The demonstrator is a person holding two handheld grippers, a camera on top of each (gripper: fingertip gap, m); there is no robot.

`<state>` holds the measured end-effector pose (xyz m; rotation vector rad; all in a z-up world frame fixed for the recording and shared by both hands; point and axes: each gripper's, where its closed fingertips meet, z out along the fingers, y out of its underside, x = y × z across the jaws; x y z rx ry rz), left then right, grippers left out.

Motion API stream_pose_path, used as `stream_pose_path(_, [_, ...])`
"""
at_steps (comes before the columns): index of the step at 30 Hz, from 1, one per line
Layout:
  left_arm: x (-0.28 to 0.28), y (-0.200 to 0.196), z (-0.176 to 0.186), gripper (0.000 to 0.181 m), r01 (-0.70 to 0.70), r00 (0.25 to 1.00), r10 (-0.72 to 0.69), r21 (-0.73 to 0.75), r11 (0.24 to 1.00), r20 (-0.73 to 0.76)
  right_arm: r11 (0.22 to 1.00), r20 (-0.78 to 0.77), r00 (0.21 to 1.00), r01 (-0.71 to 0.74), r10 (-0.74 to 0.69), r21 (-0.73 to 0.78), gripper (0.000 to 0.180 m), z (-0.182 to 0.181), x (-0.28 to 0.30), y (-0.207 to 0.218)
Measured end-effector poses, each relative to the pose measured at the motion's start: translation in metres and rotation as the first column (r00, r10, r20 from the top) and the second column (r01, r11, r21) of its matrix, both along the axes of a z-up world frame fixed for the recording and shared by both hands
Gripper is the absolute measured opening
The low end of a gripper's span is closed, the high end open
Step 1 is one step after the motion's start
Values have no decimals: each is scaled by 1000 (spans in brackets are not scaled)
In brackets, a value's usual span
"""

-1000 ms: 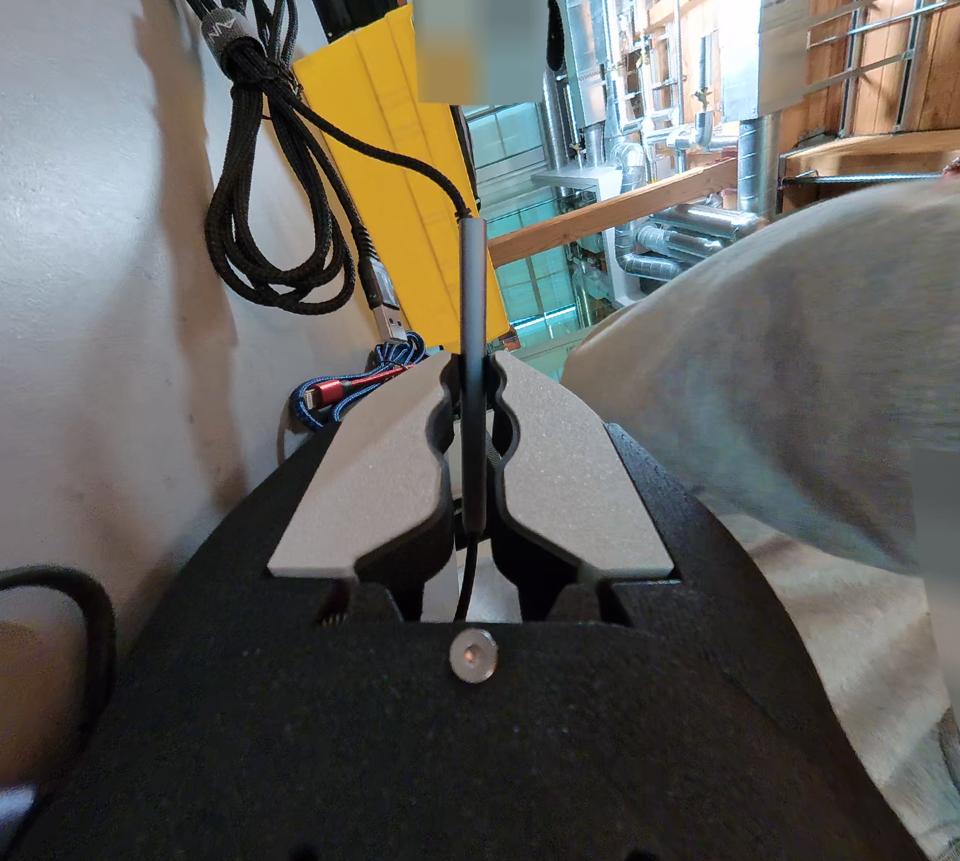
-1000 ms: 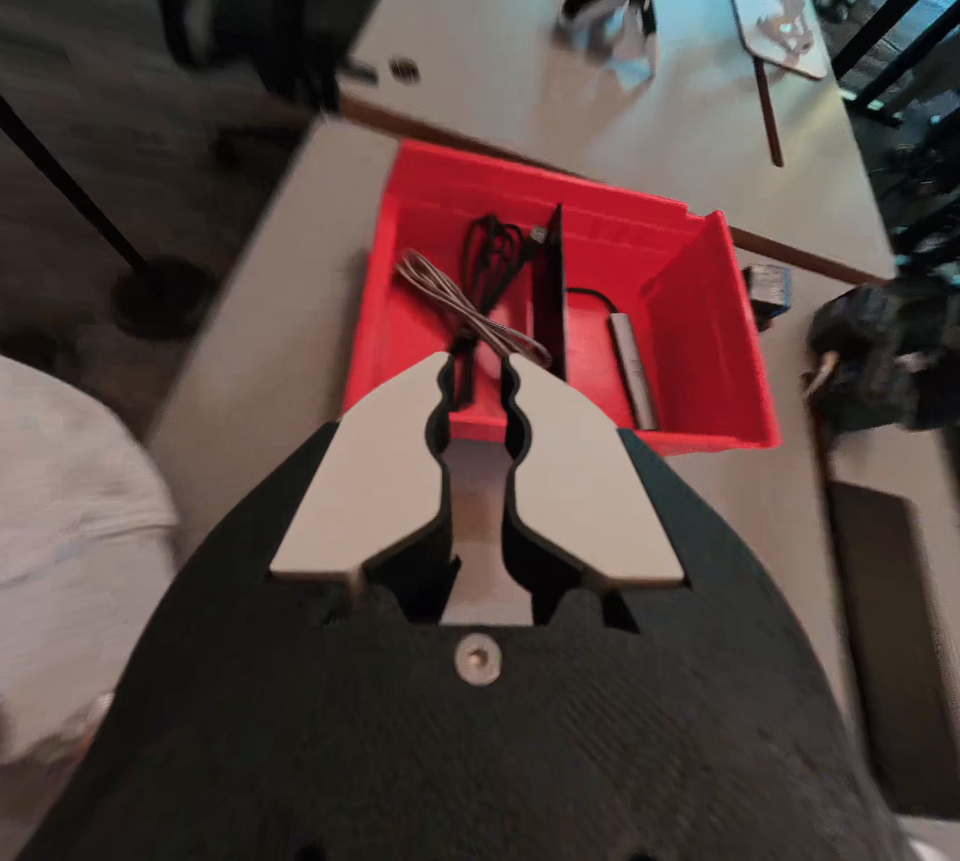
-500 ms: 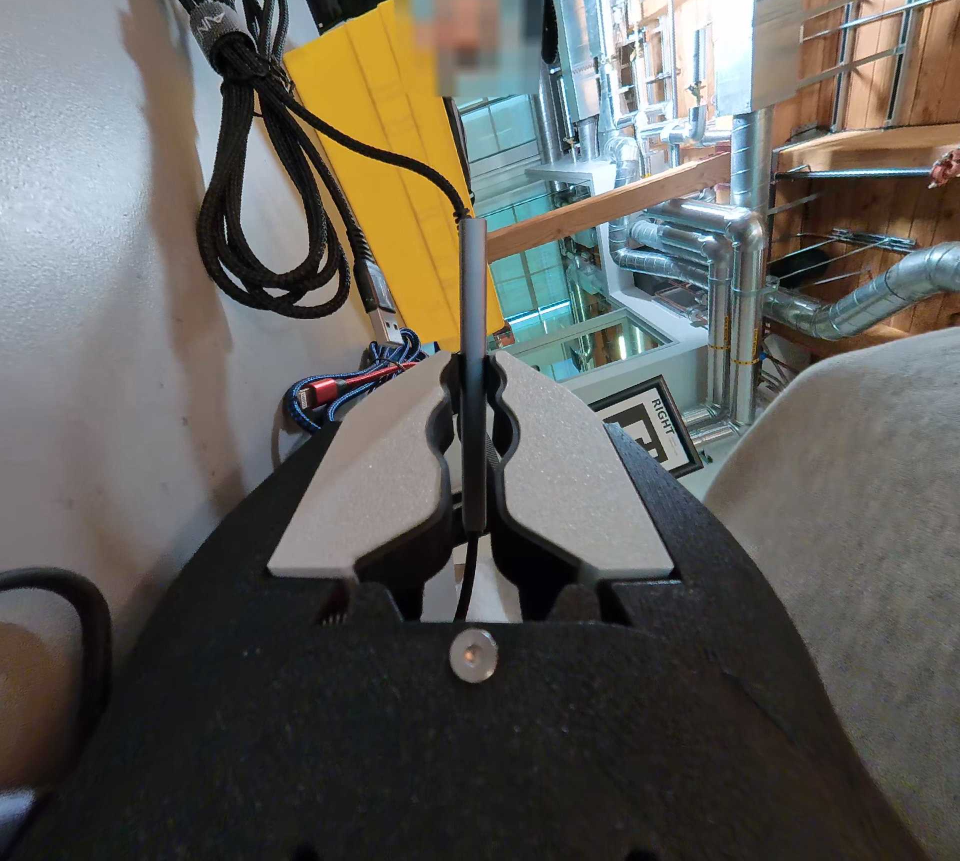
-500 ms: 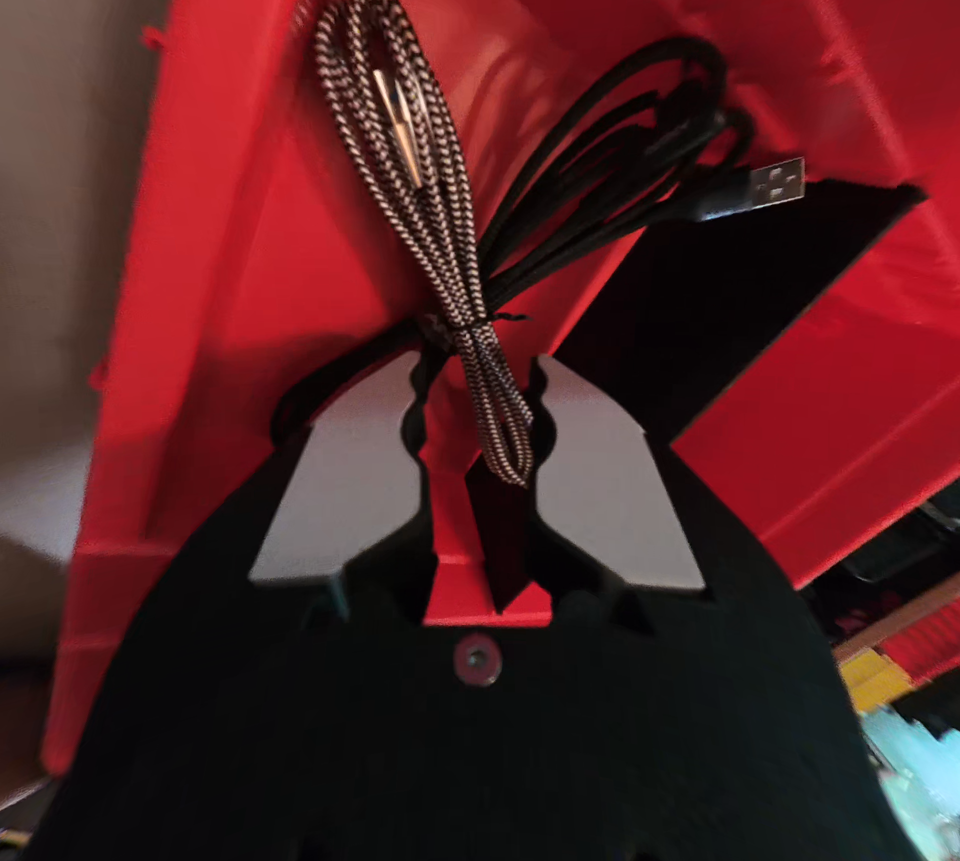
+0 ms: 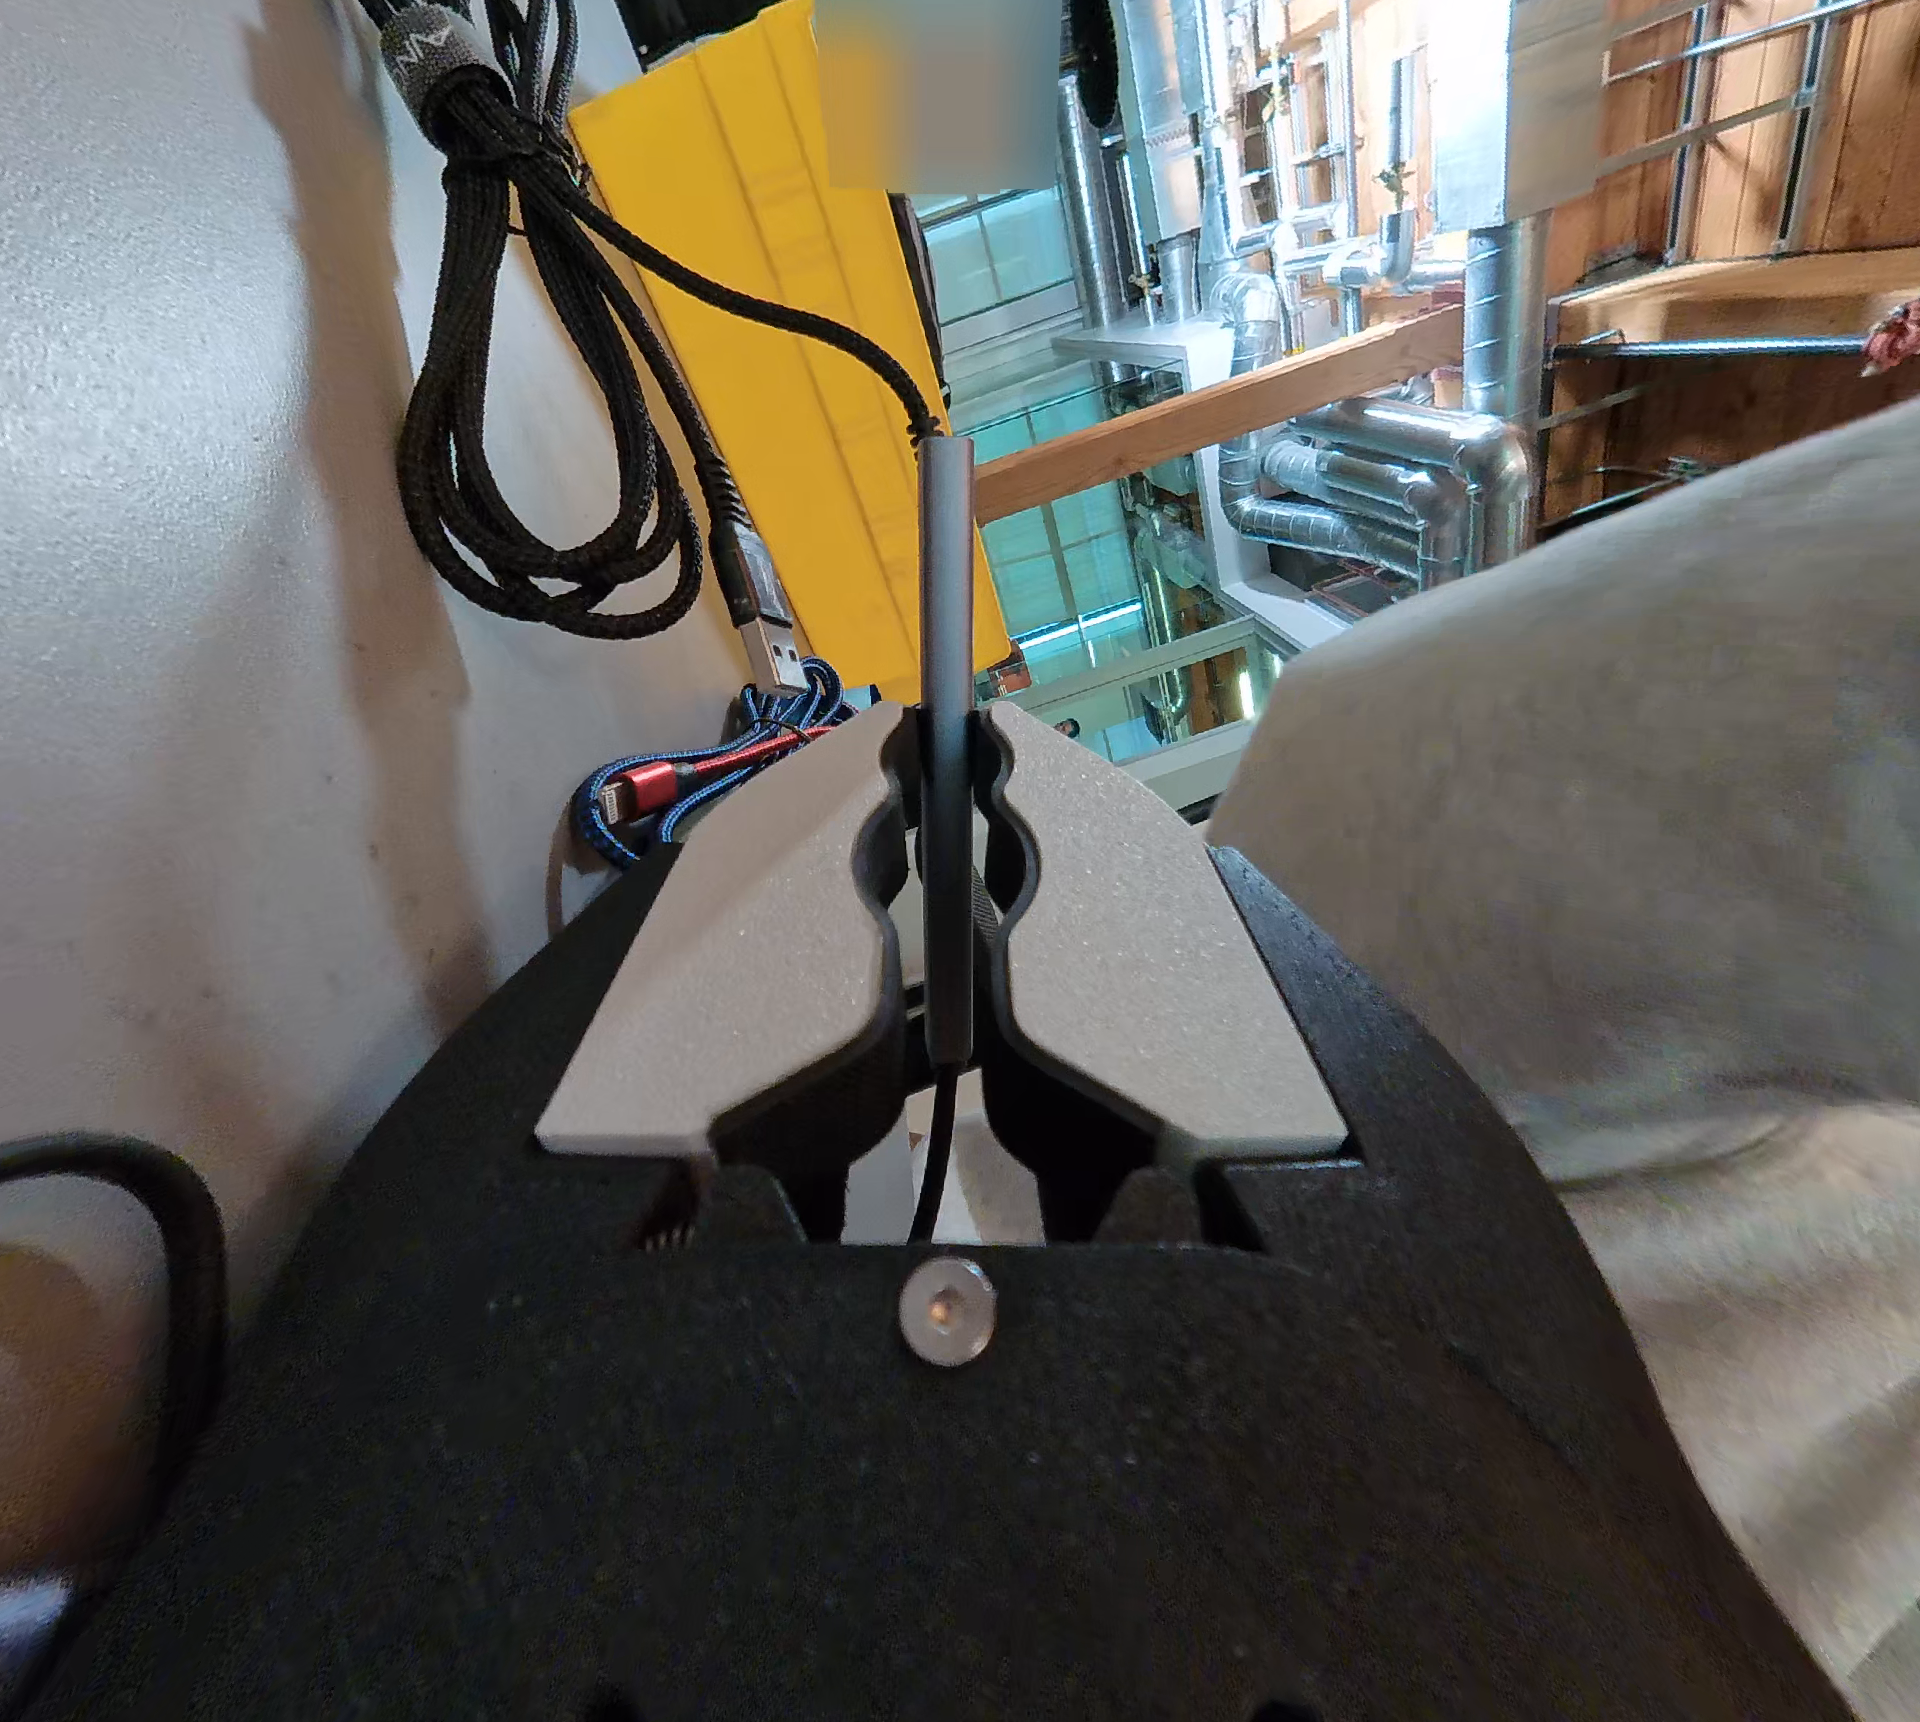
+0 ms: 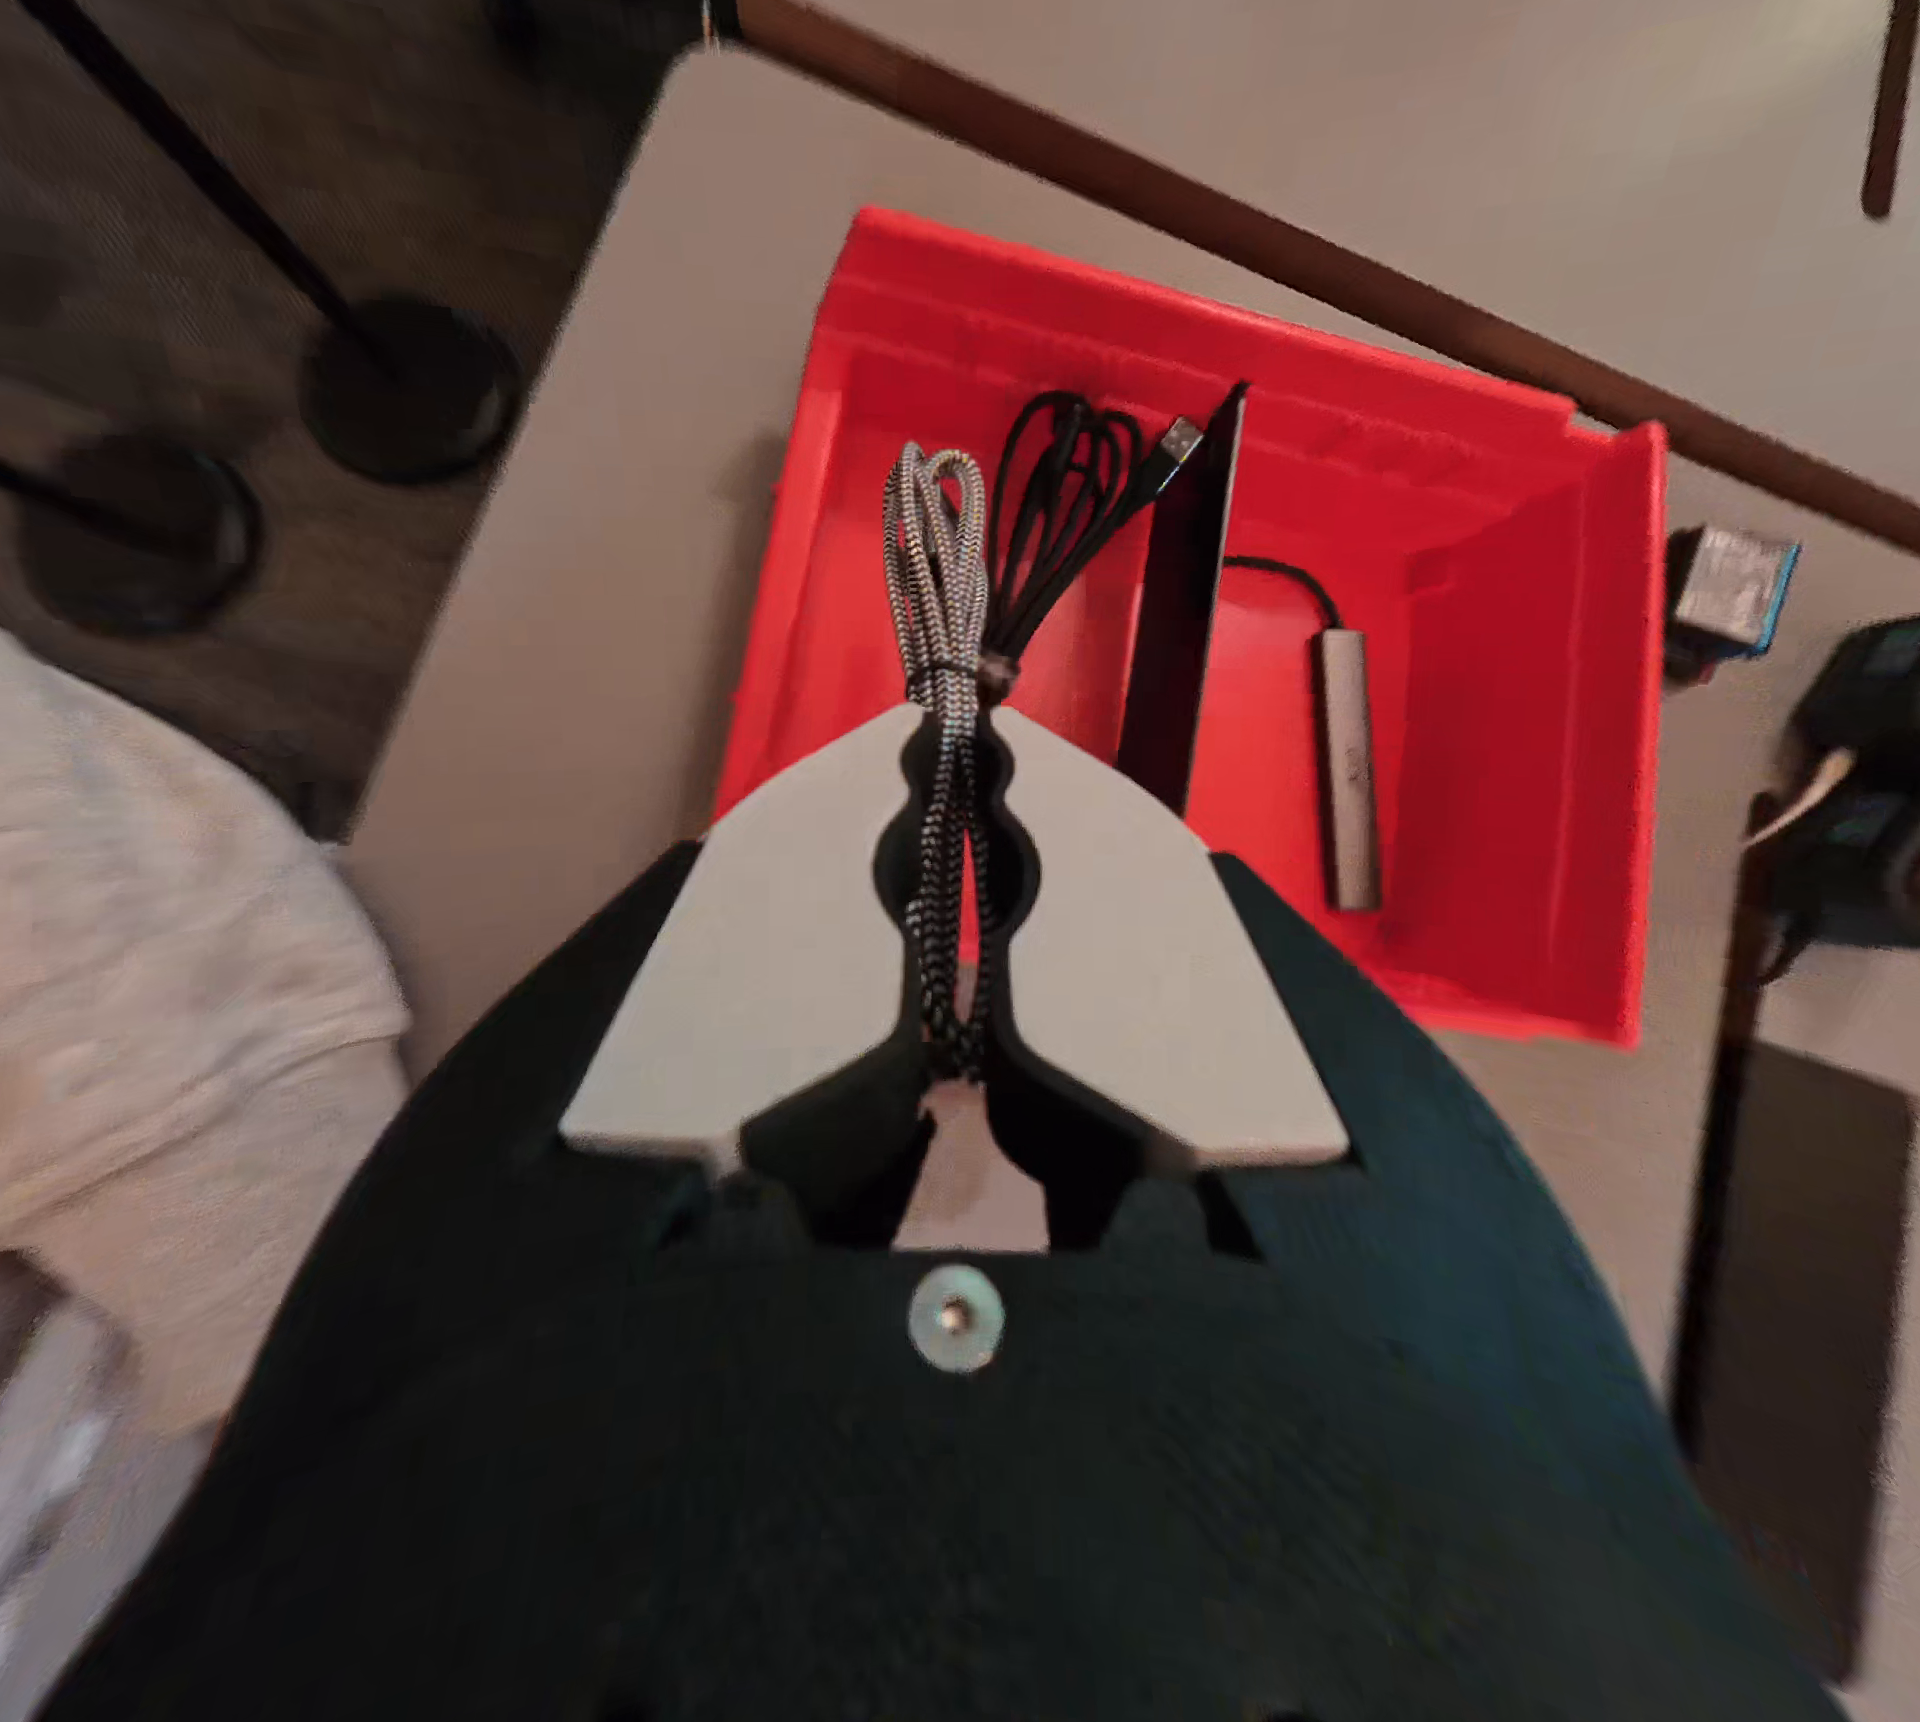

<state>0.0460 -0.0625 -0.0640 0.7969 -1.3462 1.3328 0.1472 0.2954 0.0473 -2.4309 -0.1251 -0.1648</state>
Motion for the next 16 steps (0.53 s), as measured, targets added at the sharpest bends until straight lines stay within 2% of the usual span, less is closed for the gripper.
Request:
stream_pose_path(1, [0,0,0,9,0,1000,0,0,1000,1,998,-53,998,31,-29,52,6,11,-4,-13])
stream_pose_path(5, [0,0,0,9,-1,1000,1,0,1000,1,946,-236,961,206,-146,250,6,48,-18,-88])
stream_pose_path(8, [0,0,0,9,-2,1000,2,0,1000,2,859,-311,908,382,-280,342,6,58,-22,-165])
stream_pose_path(10, [0,0,0,8,-3,1000,3,0,1000,2,781,-313,855,510,-414,361,6,51,-23,-225])
stream_pose_path(13, [0,0,0,9,-6,1000,6,2,1000,3,617,-296,712,701,-637,358,6,26,-30,-317])
stream_pose_path(16, [1,-1,-1,9,-10,1000,10,8,1000,4,353,-284,482,844,-829,403,6,-1,-45,-402])
